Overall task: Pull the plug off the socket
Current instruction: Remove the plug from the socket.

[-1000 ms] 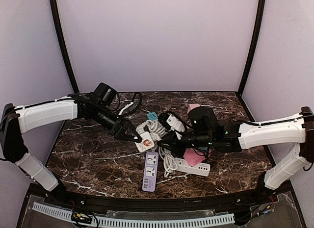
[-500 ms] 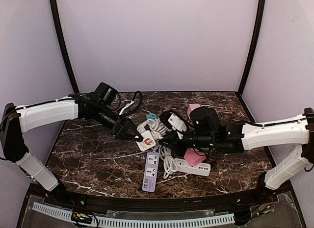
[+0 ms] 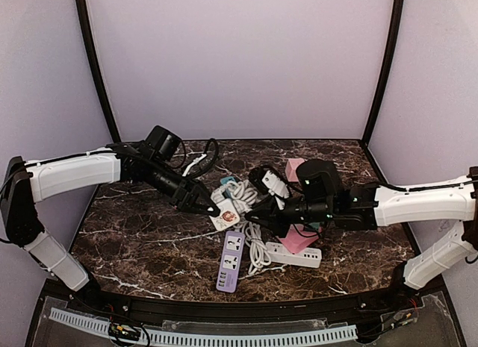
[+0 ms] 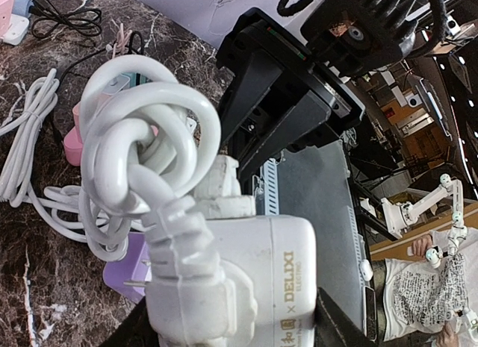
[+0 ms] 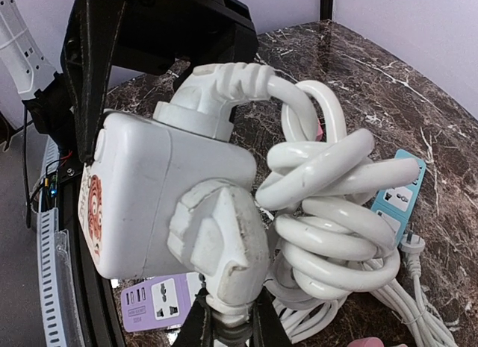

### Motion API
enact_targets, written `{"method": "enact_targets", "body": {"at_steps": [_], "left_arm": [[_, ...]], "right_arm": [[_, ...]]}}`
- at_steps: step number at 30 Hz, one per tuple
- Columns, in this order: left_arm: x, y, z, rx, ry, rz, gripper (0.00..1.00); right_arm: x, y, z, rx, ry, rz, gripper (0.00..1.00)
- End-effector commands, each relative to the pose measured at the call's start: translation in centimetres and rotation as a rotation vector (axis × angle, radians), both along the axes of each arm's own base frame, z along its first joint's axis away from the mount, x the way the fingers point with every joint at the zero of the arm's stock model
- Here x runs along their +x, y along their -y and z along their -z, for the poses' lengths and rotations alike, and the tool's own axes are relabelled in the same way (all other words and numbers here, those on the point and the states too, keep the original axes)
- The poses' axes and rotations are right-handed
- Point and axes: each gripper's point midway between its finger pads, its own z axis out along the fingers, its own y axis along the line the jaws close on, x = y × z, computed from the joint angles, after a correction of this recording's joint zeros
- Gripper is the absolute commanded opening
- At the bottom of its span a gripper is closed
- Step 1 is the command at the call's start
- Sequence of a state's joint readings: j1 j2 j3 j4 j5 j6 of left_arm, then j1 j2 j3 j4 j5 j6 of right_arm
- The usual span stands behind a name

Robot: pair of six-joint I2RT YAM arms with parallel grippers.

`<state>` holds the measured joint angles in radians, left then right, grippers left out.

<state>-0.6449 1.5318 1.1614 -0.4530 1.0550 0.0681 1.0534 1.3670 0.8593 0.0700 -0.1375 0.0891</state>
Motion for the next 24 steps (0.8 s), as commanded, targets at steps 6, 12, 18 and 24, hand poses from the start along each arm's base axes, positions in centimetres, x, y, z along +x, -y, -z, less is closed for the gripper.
{"method": "enact_targets", "body": {"at_steps": [6,12,18,24], "left_arm": [[-1.4,-0.3,-1.0,-0.036,-0.015,0.063,0.01],[-1.4,-0.3,-0.7,-0.025,-0.03,0.07,0.01],[-1.3,-0.3,-0.3,-0.015,-0.033,0.068,0.01],[-1.4,-0.2,-0.1,-0.018,-0.047,0.078,0.01]], "right_arm": [[-0.3,0.5,-2.3,-0.075,0.107,0.021,0.0],[0.2,1.8,-1.8,-0.202,0.193,0.075,0.0],[1.8,2.3,-3.0,-0.206,0.237,0.162,0.0],[2.4,2.3,-4.8,-0.131,0.186,0.141,0.0]]}}
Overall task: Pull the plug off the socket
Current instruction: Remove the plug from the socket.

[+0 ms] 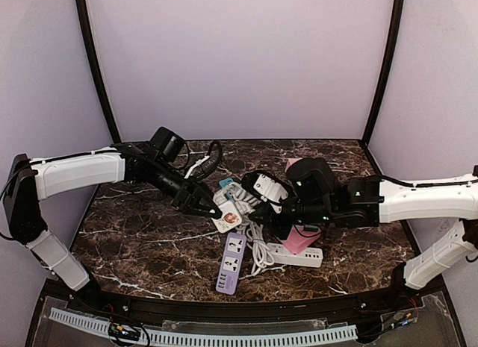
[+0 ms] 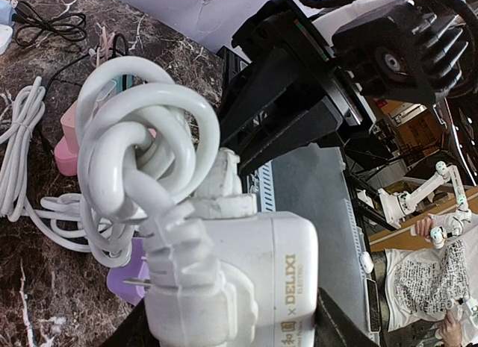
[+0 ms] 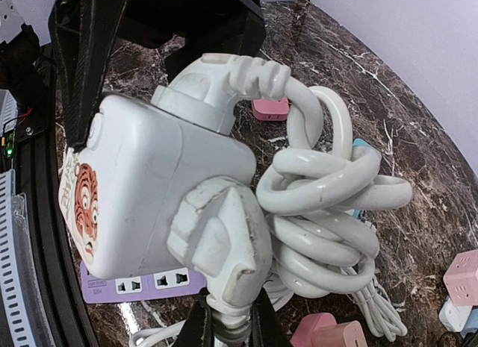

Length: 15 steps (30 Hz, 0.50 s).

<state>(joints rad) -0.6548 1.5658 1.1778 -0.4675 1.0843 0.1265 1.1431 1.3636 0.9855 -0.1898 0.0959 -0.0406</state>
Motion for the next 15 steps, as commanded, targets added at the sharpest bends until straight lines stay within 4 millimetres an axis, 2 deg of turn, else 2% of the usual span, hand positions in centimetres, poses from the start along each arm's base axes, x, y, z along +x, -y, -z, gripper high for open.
{"method": "enact_targets", "body": {"at_steps": [1,10,15], "left_arm": [[-1.1,-0.7,-0.4,0.002,-0.058,0.029,0.01],[-1.0,-0.8,-0.4,0.008,-0.047,0.027,0.01],[0.1,-0.5,-0.3,0.015,-0.002,-0.024,0.01]], "right_arm": [[2.7,1.3,-4.5,0.099,0.036,0.071,0.0],[2.2,1.3,-4.6,0.13,-0.023,-0.001,0.0],[2.3,1.2,-4.4,0.137,0.004,0.059,0.0]]}}
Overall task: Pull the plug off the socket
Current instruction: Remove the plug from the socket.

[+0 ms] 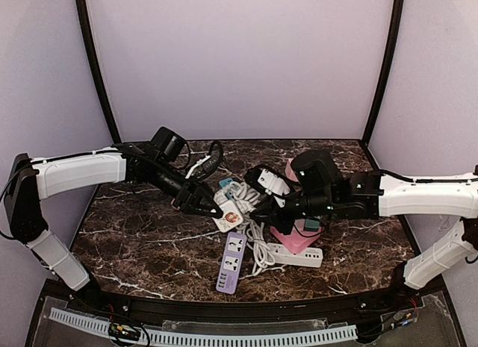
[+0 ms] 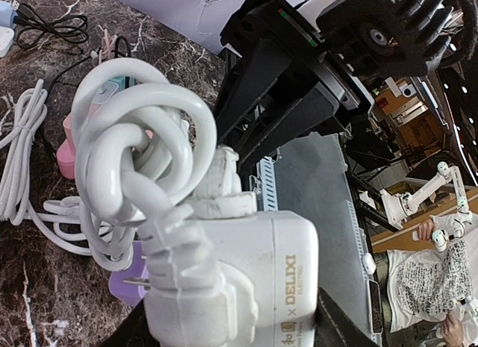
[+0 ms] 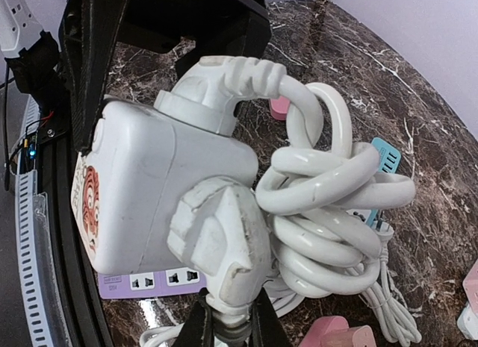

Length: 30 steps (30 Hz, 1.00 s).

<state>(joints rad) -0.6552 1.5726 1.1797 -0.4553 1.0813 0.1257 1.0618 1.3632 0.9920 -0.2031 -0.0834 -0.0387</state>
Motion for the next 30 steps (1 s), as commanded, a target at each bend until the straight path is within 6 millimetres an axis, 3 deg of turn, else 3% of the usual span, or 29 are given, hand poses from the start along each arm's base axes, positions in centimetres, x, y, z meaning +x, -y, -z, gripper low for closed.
{"method": "enact_targets", "body": {"at_steps": [1,7,16,30], "left_arm": [[-0.1,-0.7,-0.2,0.021,-0.008,-0.031,0.01],[0.5,-0.5,-0.6,-0.005,0.015,-0.065,0.01],[0.6,-0.3,-1.0,-0.031,0.01,-0.071,0.01],[-0.3,-0.4,-0.3,-0.011,-0.013,-0.034,0.01]], "right_arm": [[2.0,0.8,-4.3,0.096,0.107,0.141,0.0],[1.6,0.1,-4.2,0.141,0.103,0.227,0.0],[0.1,-1.8,-3.4,0.171,0.07,0.202,0.0],[4.5,2.2,-6.3,0.176,0.171,0.282,0.0]]}}
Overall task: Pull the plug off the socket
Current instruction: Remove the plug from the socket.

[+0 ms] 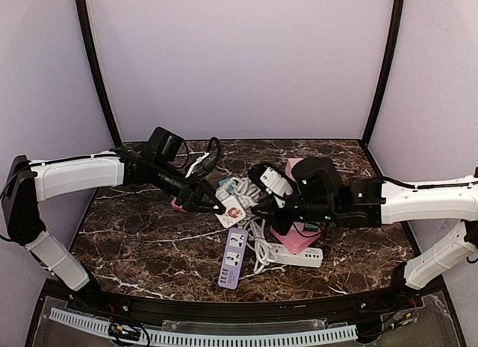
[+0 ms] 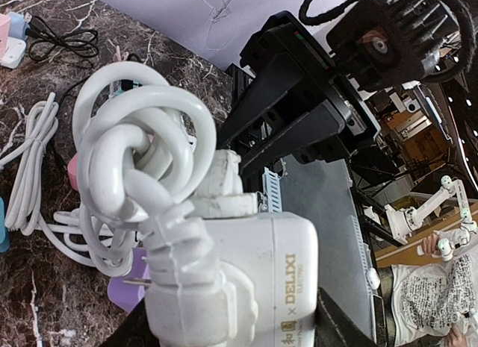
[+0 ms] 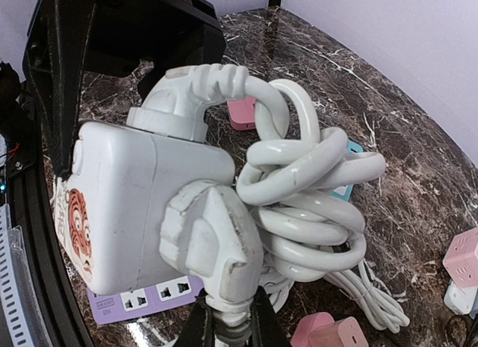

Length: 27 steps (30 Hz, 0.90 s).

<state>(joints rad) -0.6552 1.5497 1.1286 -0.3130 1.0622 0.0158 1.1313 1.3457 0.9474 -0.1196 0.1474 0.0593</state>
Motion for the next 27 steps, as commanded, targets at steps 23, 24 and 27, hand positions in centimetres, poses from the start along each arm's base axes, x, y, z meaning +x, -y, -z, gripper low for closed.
{"method": "enact_targets", "body": {"at_steps": [23,24,27], "left_arm": [[0.8,-0.9,1.6,0.112,0.028,-0.064,0.01],[1.0,-0.9,1.6,0.116,0.024,-0.072,0.01],[1.6,-1.2,1.7,0.118,0.018,-0.095,0.01]], "right_arm": [[3.3,3.0,-6.0,0.117,0.165,0.158,0.0],[3.0,2.8,-5.9,0.11,0.17,0.157,0.0],[2.3,2.3,-5.5,0.076,0.185,0.165,0.0]]}}
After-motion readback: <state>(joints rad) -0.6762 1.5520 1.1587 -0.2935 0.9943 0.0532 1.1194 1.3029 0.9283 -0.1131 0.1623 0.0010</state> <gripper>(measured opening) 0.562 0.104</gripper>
